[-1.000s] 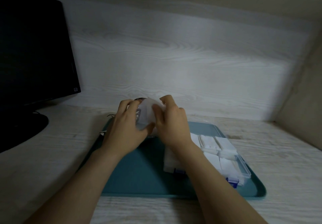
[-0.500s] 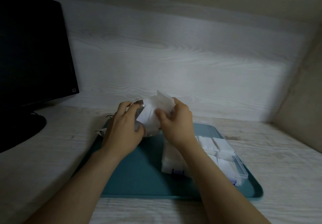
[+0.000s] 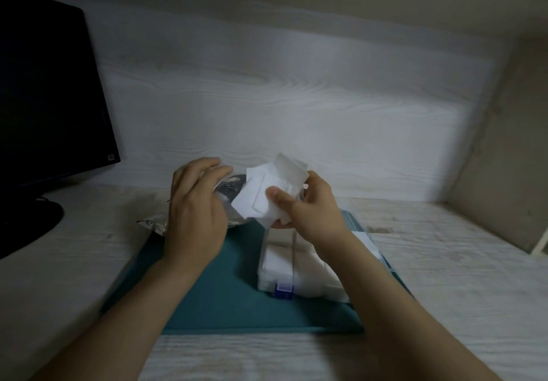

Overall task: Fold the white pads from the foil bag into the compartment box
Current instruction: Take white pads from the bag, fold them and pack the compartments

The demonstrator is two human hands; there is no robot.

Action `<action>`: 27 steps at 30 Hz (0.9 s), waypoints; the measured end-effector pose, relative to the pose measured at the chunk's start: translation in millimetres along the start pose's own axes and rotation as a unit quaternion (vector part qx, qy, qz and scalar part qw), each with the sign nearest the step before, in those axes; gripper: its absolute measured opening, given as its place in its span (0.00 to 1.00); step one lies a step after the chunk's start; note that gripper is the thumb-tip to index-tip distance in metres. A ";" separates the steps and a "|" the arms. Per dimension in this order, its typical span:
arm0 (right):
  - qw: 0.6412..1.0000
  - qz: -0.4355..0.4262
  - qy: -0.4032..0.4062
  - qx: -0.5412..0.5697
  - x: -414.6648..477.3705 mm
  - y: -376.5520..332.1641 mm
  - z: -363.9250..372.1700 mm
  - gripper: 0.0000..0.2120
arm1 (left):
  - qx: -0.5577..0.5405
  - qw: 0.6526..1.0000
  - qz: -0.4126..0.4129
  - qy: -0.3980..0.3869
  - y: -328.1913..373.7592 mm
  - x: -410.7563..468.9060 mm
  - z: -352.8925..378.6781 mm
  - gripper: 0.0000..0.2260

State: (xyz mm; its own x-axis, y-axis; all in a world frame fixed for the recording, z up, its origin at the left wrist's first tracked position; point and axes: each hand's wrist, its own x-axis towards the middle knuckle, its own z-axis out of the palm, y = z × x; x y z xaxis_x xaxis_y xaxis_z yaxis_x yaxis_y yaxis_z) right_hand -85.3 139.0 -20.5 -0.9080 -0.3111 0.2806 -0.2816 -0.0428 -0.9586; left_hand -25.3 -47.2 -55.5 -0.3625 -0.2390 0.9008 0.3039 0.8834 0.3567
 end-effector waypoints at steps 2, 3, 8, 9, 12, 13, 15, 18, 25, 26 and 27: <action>0.999 -0.012 -0.015 -0.030 -0.8 5.7 -2.8 0.19 | -0.042 0.999 0.018 -0.013 16.1 -2.9 -0.2 0.17; 0.999 -0.020 -0.025 -0.034 -1.8 7.1 -3.3 0.18 | -0.070 0.997 0.007 -0.023 22.4 -4.1 0.5 0.16; 0.996 -0.060 -0.069 -0.004 -8.7 7.4 -5.2 0.18 | -0.239 0.945 -0.192 -0.115 43.7 -5.7 2.7 0.16; 0.995 -0.066 -0.075 0.002 -10.3 6.5 -5.3 0.18 | -0.280 0.920 -0.235 -0.143 47.6 -4.5 1.8 0.11; 0.994 -0.082 -0.066 -0.012 -11.8 4.7 -7.0 0.17 | -0.394 0.827 -0.344 -0.209 56.3 -1.8 -0.2 0.07; 0.993 -0.097 -0.057 -0.030 -11.7 4.4 -7.2 0.16 | -0.424 0.800 -0.363 -0.220 55.8 -0.8 -0.1 0.08; 0.988 -0.130 -0.040 -0.069 -10.5 5.4 -7.2 0.10 | -0.462 0.769 -0.380 -0.227 53.7 1.6 -0.3 0.10; 0.985 -0.143 -0.026 -0.092 -7.9 9.0 -7.9 0.10 | -0.475 0.749 -0.398 -0.232 49.1 2.7 -0.5 0.11; 0.985 -0.130 -0.079 -0.079 -10.7 1.9 -15.3 0.10 | -0.483 0.739 -0.419 -0.211 41.7 4.8 -0.3 0.11; 0.988 -0.115 -0.087 -0.056 -11.5 0.2 -16.4 0.11 | -0.478 0.748 -0.413 -0.206 40.7 4.9 -0.4 0.11; 0.990 -0.100 -0.088 -0.039 -12.3 -1.6 -17.3 0.13 | -0.474 0.754 -0.408 -0.199 39.7 5.2 0.0 0.11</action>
State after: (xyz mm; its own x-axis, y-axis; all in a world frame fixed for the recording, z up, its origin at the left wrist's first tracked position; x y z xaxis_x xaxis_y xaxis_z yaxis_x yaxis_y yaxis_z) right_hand -79.1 159.4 -21.6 -0.7647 -0.4655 0.4455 -0.4803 -0.0489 -0.8757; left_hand -15.1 -13.4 -36.6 -0.9481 -0.2406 0.2078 0.2624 -0.2230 0.9388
